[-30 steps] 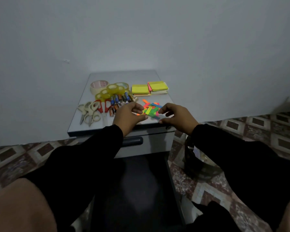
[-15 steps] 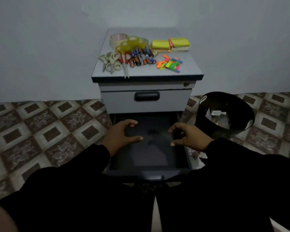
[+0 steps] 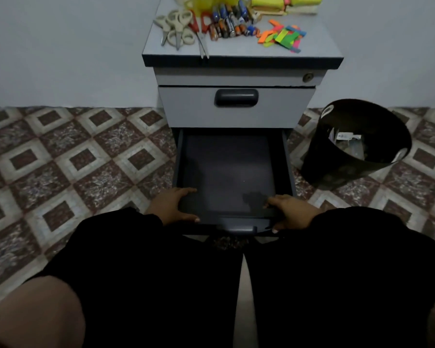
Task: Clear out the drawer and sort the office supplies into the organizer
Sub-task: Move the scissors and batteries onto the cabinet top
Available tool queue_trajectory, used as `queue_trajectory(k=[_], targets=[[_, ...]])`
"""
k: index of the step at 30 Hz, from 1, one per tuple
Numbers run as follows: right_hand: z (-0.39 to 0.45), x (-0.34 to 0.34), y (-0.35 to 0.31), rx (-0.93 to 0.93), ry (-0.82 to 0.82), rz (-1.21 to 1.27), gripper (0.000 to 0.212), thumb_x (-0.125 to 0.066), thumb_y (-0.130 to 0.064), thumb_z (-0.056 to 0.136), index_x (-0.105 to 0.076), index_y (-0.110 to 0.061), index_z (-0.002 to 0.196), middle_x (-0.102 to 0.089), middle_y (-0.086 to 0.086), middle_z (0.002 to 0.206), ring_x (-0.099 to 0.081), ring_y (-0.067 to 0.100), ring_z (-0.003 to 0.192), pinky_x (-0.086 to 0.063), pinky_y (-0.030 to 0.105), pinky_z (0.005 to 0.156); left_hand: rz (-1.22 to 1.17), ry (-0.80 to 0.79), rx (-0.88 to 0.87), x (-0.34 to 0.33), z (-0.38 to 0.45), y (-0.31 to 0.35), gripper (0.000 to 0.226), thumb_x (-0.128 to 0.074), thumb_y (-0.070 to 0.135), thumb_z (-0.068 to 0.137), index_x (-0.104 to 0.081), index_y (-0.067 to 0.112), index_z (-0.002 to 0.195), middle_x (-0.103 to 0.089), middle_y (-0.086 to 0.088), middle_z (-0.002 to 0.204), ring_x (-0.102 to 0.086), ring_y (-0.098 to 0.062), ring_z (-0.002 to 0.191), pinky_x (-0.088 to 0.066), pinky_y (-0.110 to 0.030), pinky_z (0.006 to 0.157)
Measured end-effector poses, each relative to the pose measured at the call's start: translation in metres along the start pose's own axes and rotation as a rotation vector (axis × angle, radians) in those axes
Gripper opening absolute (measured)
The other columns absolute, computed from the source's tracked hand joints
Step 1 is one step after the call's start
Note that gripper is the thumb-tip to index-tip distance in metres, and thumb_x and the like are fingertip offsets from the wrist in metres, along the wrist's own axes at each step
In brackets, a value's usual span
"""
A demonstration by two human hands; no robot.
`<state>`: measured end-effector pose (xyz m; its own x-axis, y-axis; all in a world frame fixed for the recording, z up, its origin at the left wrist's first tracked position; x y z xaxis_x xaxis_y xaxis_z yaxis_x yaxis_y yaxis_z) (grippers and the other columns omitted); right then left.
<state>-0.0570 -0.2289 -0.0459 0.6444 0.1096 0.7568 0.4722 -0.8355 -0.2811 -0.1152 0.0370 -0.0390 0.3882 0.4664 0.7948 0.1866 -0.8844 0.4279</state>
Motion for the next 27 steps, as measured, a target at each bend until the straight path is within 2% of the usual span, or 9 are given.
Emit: queue_trajectory(k=[5,9,12,15,20,27], targets=[[0.007,-0.011,0.008,-0.008,-0.009,-0.106,0.049,-0.069,-0.023,0.079,-0.048,-0.020,0.123,-0.054,0.008,0.130,-0.053,0.025,0.118,-0.044,0.036,0.096,0.146,-0.123,-0.007,-0.015,0.004,0.001,0.074,-0.076,0.044,0.072,-0.044,0.029,0.138,-0.050,-0.001,0.139,-0.046,-0.021,0.128,-0.035,-0.033,0.107],[0.011,-0.011,0.010,0.002,-0.038,-0.072,0.040,-0.069,-0.021,0.079,-0.056,-0.025,0.116,-0.056,0.005,0.127,-0.054,0.023,0.116,-0.044,0.034,0.097,0.220,-0.146,-0.006,-0.020,0.009,0.000,0.061,-0.073,0.043,0.076,-0.052,0.030,0.131,-0.057,0.004,0.131,-0.050,-0.018,0.123,-0.036,-0.032,0.105],[0.013,-0.012,0.011,0.010,-0.039,-0.051,0.038,-0.069,-0.020,0.079,-0.059,-0.027,0.115,-0.055,0.003,0.127,-0.053,0.021,0.117,-0.042,0.034,0.099,0.212,-0.159,-0.018,-0.020,0.013,-0.002,0.049,-0.073,0.042,0.076,-0.061,0.028,0.122,-0.062,0.003,0.123,-0.057,-0.016,0.114,-0.043,-0.027,0.097],[0.014,-0.012,0.009,0.034,-0.036,-0.056,0.036,-0.065,-0.019,0.082,-0.060,-0.025,0.117,-0.056,0.004,0.127,-0.054,0.021,0.116,-0.043,0.032,0.098,0.213,-0.194,-0.035,-0.021,0.014,0.000,0.038,-0.071,0.038,0.080,-0.065,0.025,0.115,-0.064,0.001,0.117,-0.060,-0.015,0.108,-0.044,-0.024,0.090],[0.016,-0.012,0.011,0.035,-0.040,-0.038,0.035,-0.064,-0.017,0.082,-0.060,-0.024,0.117,-0.056,0.004,0.127,-0.055,0.020,0.115,-0.042,0.026,0.094,0.262,-0.225,-0.049,-0.021,0.014,0.003,0.038,-0.067,0.043,0.083,-0.064,0.027,0.117,-0.059,0.004,0.120,-0.058,-0.016,0.109,-0.044,-0.028,0.088],[0.021,-0.004,0.021,0.010,-0.038,-0.025,0.037,-0.065,-0.019,0.082,-0.059,-0.026,0.118,-0.054,0.004,0.129,-0.054,0.021,0.117,-0.043,0.027,0.094,0.393,-0.181,-0.112,-0.019,0.023,0.011,0.038,-0.061,0.051,0.084,-0.062,0.032,0.118,-0.057,0.004,0.121,-0.056,-0.018,0.111,-0.044,-0.031,0.088]])
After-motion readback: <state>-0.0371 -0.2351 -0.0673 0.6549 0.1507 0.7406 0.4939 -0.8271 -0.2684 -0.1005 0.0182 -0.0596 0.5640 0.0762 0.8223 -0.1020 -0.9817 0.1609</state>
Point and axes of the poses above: each hand's wrist, its own z-axis towards the middle knuckle, its own x-axis out of the back of the hand, y = z × x, the point moved 7 cm from there along z, towards the middle knuckle
